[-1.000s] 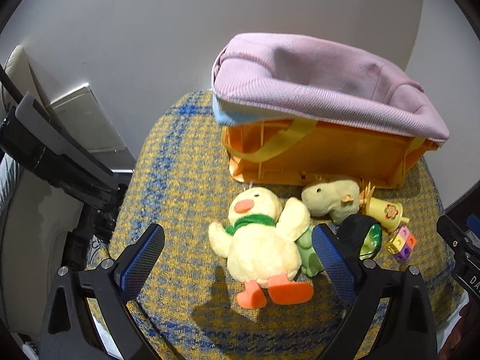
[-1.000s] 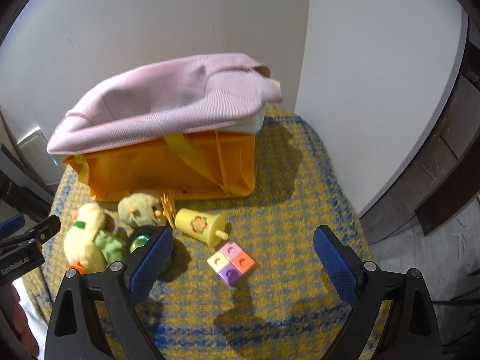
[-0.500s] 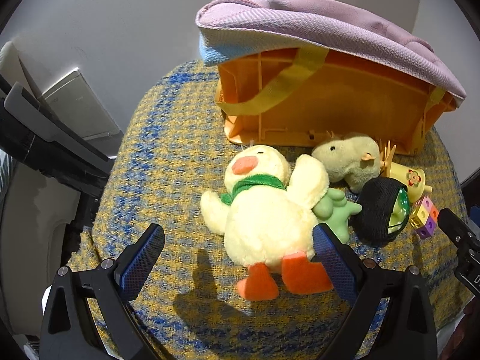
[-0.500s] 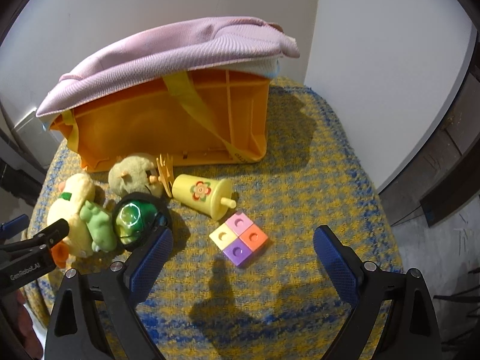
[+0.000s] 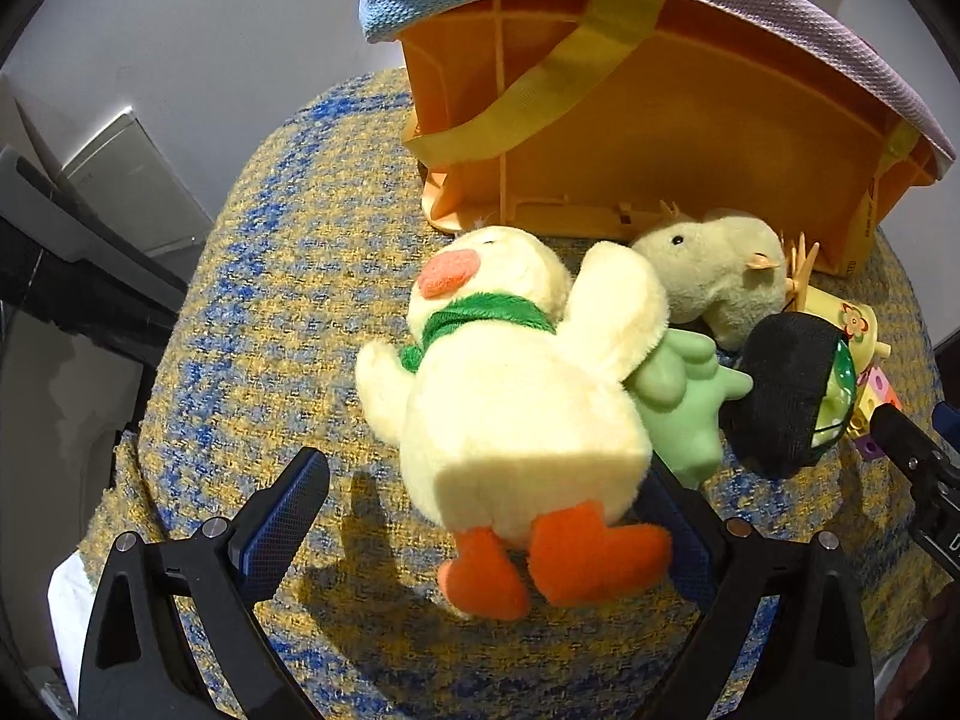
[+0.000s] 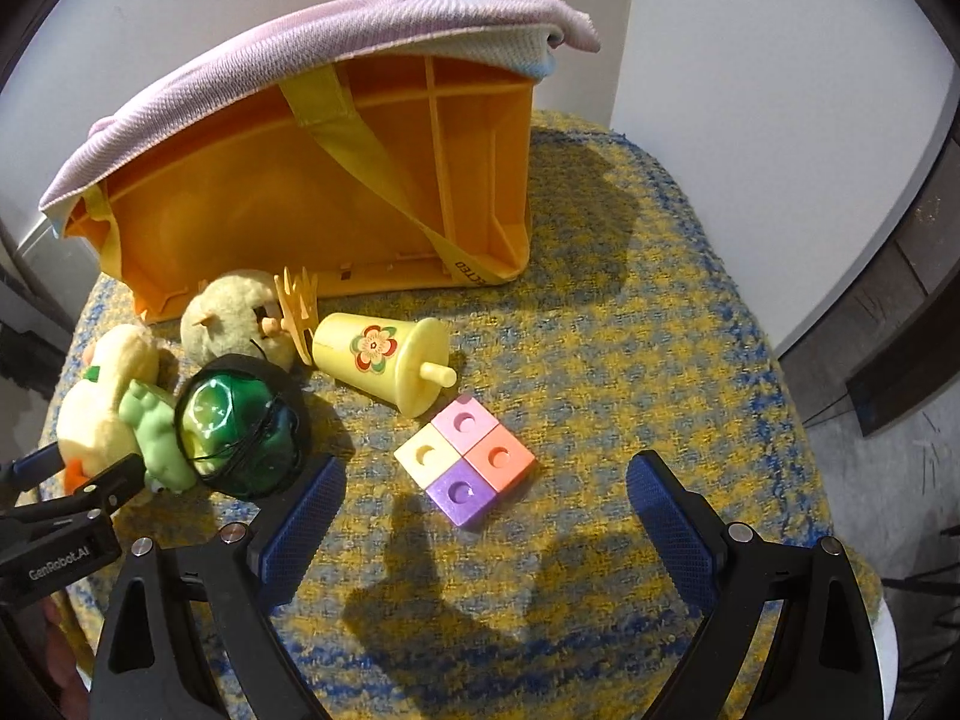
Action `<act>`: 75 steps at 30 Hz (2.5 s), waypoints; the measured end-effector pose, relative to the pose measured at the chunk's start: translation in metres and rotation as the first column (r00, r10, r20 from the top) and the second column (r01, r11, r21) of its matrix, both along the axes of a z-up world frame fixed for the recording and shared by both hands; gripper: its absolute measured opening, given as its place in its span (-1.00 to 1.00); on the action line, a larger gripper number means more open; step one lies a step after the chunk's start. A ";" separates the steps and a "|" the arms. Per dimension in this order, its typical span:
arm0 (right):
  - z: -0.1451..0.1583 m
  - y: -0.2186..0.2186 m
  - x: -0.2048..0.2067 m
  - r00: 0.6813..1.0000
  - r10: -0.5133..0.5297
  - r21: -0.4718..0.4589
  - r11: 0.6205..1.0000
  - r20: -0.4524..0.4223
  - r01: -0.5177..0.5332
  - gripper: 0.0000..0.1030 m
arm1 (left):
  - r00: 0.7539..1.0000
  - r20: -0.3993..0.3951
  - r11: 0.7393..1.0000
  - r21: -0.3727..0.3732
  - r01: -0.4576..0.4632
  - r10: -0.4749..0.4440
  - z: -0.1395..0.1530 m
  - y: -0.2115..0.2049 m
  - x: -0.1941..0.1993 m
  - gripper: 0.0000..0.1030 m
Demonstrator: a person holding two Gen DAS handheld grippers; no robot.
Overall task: Organize objects
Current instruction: 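Grasp the yellow duck with the left tool while the right tool grasps the block cube, then lift both toys into the basket and open both tools to release them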
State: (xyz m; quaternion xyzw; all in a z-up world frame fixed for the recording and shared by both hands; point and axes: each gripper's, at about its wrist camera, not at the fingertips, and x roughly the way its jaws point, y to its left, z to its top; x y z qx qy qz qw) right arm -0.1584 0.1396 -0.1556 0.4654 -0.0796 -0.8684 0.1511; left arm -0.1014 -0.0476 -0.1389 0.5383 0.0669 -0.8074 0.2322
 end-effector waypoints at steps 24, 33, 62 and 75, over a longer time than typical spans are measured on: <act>-0.021 -0.005 -0.014 0.999 0.010 -0.004 1.000 0.040 -0.009 0.08 | 0.999 -0.038 1.000 -0.020 0.013 -0.014 -0.005 0.003 0.008 0.17; -0.001 0.000 -0.003 1.000 0.001 -0.016 1.000 -0.006 -0.001 0.08 | 0.998 -0.068 0.999 -0.040 0.017 -0.020 0.014 -0.001 0.017 0.15; 0.126 0.026 0.001 0.969 -0.047 -0.083 0.996 -0.244 0.027 0.08 | 0.959 -0.263 0.986 -0.154 0.064 -0.103 0.143 0.008 0.004 0.15; 0.170 0.023 -0.027 0.943 -0.042 -0.103 0.995 -0.330 0.008 0.08 | 0.935 -0.310 0.974 -0.195 0.118 -0.176 0.175 0.007 -0.032 0.15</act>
